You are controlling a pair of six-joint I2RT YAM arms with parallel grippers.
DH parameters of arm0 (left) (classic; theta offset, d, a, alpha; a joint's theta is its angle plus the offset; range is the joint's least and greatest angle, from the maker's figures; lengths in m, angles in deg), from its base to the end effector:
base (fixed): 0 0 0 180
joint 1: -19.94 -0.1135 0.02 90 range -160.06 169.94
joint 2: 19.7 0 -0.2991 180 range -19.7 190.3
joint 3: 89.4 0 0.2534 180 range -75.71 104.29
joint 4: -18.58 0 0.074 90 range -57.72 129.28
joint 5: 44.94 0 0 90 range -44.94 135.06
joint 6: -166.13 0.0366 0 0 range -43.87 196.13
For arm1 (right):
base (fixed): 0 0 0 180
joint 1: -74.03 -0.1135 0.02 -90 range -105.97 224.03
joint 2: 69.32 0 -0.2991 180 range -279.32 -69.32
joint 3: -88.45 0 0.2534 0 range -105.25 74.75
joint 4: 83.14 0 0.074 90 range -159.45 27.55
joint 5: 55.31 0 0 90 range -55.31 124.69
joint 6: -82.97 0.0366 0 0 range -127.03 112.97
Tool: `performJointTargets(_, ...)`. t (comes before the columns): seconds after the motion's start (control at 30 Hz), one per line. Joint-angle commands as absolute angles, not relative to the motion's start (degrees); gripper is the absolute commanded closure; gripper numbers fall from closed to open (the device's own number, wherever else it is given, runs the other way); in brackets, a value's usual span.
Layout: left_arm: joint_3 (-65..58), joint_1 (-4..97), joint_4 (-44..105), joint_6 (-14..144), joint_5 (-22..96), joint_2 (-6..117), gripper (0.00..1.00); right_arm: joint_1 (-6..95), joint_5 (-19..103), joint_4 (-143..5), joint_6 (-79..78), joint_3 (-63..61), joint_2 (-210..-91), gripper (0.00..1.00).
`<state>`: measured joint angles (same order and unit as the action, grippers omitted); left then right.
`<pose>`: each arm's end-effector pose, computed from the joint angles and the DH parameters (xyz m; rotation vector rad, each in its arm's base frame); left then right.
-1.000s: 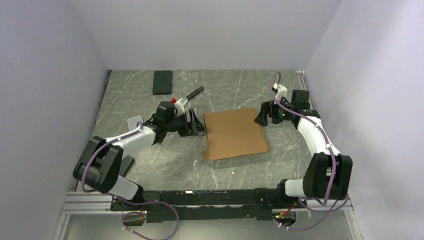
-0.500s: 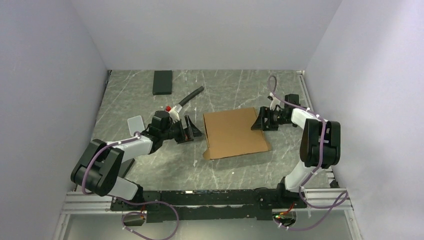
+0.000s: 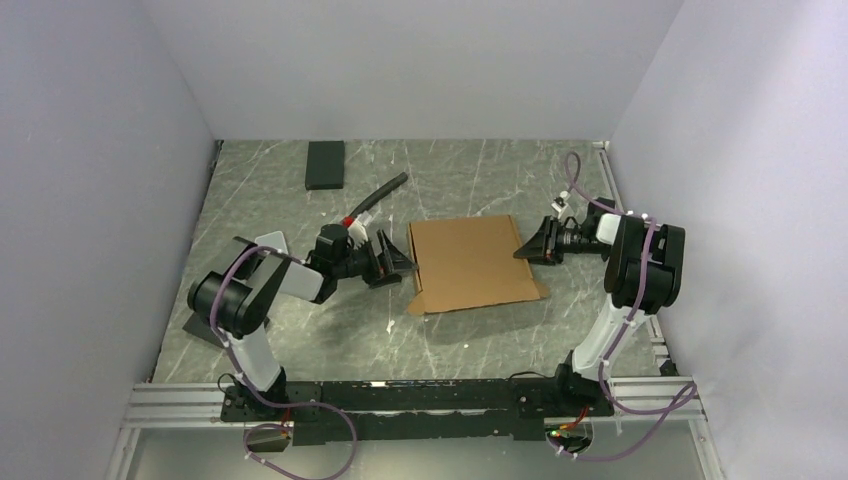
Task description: Fold the paper box
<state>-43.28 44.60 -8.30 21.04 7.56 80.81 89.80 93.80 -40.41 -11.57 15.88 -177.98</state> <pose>0.2756 -0.1510 0.1540 -0.1441 2.3051 -1.4692 0.3343 -0.0618 0.1566 0.1048 2.4614 1.3306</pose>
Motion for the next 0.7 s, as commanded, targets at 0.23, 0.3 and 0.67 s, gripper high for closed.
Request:
performJointTargets(0.23,-40.6,46.5,-20.6,14.3,4.6,86.0,0.00,90.6,90.7,-37.1,-15.0,15.6,-181.6,0.77)
performJointTargets(0.3,-39.8,46.9,-19.6,13.8,4.8,86.7,0.00,90.6,91.0,-36.6,-15.6,15.4,-181.9,0.75)
performJointTargets(0.67,-38.4,47.8,-17.3,7.9,6.7,86.5,0.45,90.4,89.2,-33.1,-23.8,12.1,-167.8,0.33)
